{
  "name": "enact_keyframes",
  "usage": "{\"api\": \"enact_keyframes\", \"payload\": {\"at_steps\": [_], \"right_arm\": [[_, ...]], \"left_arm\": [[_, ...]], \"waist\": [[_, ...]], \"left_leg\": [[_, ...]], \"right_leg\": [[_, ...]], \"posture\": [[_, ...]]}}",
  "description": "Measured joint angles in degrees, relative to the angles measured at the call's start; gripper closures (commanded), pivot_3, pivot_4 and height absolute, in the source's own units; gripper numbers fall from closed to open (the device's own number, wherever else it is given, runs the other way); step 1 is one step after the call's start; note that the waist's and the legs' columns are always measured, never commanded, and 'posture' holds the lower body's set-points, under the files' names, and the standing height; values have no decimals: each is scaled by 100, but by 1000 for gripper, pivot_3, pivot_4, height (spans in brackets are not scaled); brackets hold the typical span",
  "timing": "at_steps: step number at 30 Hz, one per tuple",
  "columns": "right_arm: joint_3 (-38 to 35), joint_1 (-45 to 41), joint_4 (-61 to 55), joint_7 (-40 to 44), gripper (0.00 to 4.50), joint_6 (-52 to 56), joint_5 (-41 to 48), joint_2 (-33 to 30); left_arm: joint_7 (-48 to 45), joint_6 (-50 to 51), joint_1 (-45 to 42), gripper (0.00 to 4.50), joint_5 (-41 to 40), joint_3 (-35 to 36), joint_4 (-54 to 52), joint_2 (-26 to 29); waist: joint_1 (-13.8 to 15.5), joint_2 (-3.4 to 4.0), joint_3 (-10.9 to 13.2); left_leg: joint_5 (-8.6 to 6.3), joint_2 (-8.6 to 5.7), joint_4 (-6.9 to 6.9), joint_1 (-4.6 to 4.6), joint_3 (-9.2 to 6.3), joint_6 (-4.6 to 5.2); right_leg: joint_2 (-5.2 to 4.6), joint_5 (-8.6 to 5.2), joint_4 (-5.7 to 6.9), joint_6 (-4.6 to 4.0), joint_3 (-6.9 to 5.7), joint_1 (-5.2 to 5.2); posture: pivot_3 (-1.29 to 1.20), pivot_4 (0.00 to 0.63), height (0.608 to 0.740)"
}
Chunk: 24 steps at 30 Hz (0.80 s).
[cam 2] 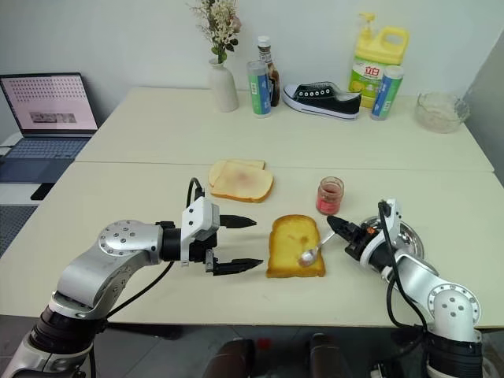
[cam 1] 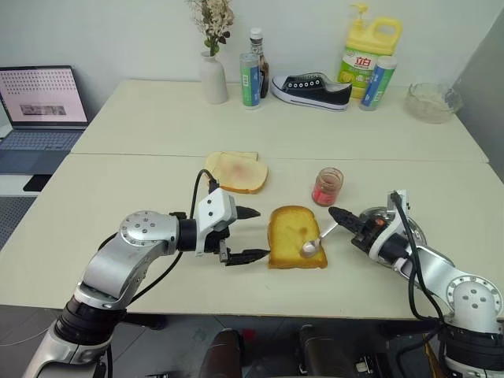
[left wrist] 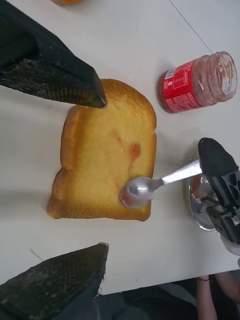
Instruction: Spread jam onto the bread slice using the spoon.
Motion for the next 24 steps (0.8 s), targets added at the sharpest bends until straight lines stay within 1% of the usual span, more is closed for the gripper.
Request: {"api": "enact_keyframes", "payload": {"at_steps": [3, 6, 8, 10, 14, 16, 24], "right_arm": [[38, -65, -49, -104, 4472, -15, 263, 7], [75, -526, 51, -282, 4472, -194, 314, 119], [155, -861, 280, -311, 4472, -377, 123, 256], [210, -954, 489, -332, 4472, -513, -106, 354], [404, -939, 913, -306, 4472, -715, -810, 482], [419, -898, 919, -183, 4472, -730, -951, 480], [174, -341, 519, 117, 4472, -571, -938, 131]], "left_arm": [[0, -39, 53, 0, 1, 0, 1, 1], [10, -78, 36, 0, 2, -5, 5, -19], [15, -99, 26, 0, 5, -18, 9, -27], [15, -108, 12, 0, 6, -36, 11, -35], [18, -115, -6, 0, 17, -41, 48, -44], [19, -116, -20, 0, 18, -43, 49, -55], [19, -121, -53, 0, 22, -45, 51, -67]], "waist": [[-6, 0, 0], [-6, 0, 0], [3, -1, -1], [11, -1, -1], [26, -1, 0], [22, -1, -1], [22, -2, -1]], "left_leg": [[0, 1, 0, 0, 0, 0], [0, 0, 2, 0, 2, 0], [0, 0, 2, 0, 1, 0], [0, 0, 1, -1, 1, 0], [0, -3, 0, -5, 2, 0], [0, -4, 0, -4, 2, 0], [0, -3, 2, -1, 1, 0]], "right_leg": [[2, 0, 0, 0, 0, 0], [2, 1, 1, 0, 2, 0], [2, 1, 0, 0, 1, 0], [2, 0, -1, 0, 0, 0], [-3, 2, -3, -2, 0, -2], [-4, 2, -2, -3, 1, -2], [-3, 1, -1, -1, 0, 1]], "posture": [[0, 150, 740], [0, 150, 740], [0, 150, 740], [0, 150, 740], [0, 150, 740], [0, 150, 740], [0, 150, 740]]}}
